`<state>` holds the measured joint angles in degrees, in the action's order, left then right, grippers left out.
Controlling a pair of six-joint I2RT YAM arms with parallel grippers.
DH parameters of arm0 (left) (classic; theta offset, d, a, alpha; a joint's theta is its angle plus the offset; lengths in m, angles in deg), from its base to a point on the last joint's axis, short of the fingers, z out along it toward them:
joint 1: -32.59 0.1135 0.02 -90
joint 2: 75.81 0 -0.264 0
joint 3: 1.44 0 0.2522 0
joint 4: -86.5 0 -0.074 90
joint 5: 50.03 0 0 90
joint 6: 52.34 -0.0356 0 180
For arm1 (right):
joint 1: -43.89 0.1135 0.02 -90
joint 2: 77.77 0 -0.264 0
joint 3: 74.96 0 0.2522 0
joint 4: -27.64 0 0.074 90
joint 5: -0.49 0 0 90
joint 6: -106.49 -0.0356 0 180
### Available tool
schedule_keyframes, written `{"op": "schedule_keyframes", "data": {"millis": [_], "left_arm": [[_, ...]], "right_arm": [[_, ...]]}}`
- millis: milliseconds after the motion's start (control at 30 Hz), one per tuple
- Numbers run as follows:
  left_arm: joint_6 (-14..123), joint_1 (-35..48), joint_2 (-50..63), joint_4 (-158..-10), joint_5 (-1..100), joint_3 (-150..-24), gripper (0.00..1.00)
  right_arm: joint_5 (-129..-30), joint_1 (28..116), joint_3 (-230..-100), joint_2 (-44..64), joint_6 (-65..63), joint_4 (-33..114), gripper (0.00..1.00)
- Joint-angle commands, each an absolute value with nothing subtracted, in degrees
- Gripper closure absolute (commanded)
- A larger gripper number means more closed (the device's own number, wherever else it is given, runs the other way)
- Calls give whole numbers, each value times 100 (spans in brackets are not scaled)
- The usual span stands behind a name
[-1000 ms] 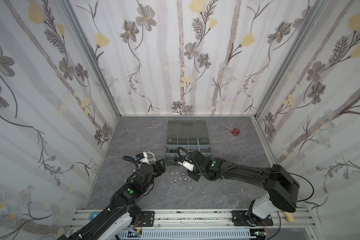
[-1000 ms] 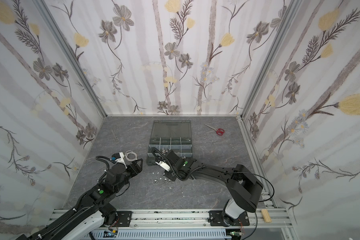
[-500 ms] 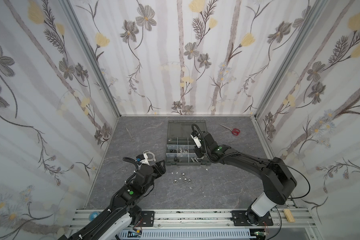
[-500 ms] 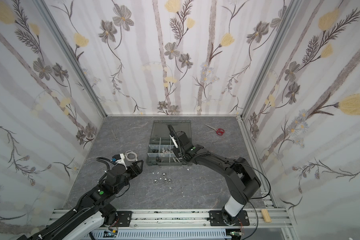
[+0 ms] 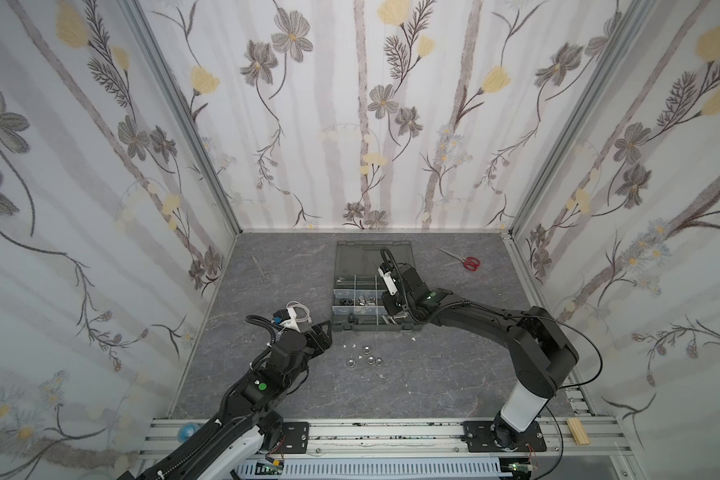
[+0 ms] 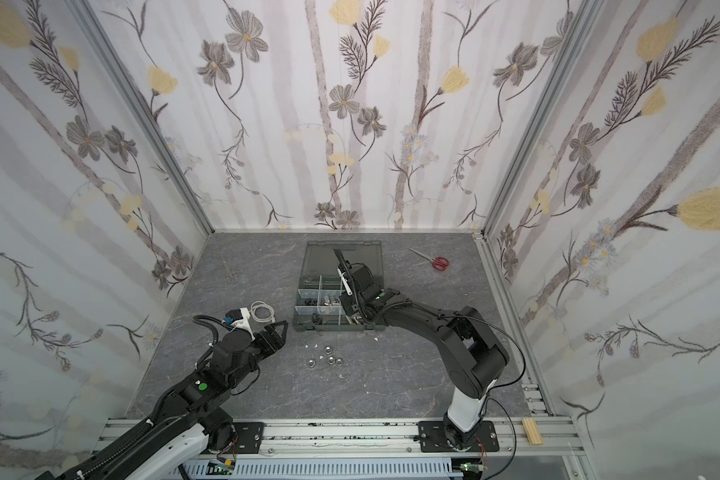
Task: Sort the screws and nuts into containers
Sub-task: 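Lift the hex nut with the right gripper and carry it over the box, then lower the hex nut into the wing-nut compartment and open the right gripper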
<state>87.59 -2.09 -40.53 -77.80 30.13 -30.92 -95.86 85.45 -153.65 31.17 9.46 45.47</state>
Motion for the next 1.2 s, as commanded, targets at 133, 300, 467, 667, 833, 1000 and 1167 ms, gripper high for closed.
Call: {"op": "schedule_keyframes", "data": {"millis": [133,300,467,667,833,1000,1167], "left_arm": [[8829,-202,-4031,-7978,3011,-3076,21],[8829,-200,-4013,-8008,3055,-3073,21],[8828,-203,-4004,-8026,3183,-3069,22],[8922,-204,-4048,-8028,3371,-3002,26],[8932,-204,-3986,-8018,3513,-2986,31],[8706,-253,-3363,-8009,3888,-3262,33],[8404,-559,-2524,-7974,3815,-3685,35]], "right_arm": [[-9489,8520,-15400,3122,715,4188,62],[-9400,8520,-15358,3009,538,4056,62],[-9322,8521,-15344,2898,435,4058,61],[-9244,8522,-15159,2656,15,3996,61],[-9040,8523,-14925,2330,-306,3764,60],[-9025,8520,-14861,2101,-329,3904,60],[-9007,8520,-14753,1935,-372,4004,59]]}}
